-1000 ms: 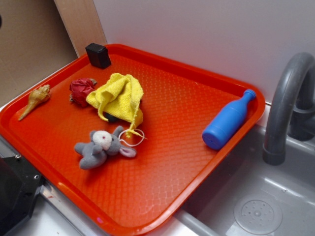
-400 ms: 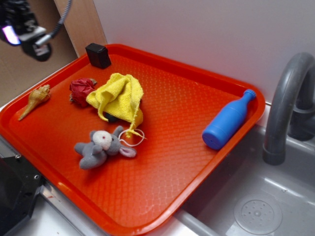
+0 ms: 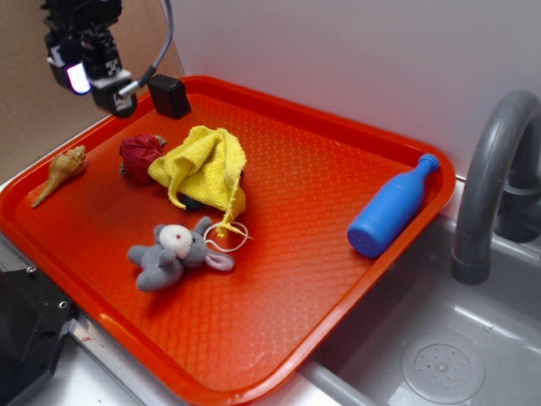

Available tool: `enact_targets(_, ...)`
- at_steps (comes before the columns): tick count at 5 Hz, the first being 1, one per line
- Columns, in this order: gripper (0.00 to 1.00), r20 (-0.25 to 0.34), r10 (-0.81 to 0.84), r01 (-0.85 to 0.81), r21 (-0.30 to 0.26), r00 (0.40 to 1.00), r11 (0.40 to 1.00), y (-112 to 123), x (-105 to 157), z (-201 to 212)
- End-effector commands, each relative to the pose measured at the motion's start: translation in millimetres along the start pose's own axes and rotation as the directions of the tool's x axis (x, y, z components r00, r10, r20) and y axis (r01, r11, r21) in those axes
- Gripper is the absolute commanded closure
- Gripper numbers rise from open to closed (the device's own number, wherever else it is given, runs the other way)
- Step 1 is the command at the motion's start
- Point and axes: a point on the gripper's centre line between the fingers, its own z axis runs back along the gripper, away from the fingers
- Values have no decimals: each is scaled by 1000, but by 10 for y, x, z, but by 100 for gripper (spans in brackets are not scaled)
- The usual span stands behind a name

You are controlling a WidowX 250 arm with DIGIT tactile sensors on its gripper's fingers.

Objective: Grab the black box.

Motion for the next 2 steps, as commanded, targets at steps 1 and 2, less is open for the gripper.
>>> enact_targets(1,0,123,99,-100,0,987,995,484,383,200)
enact_targets(2,0,166,117,-114,-29,979,993,625,629,188)
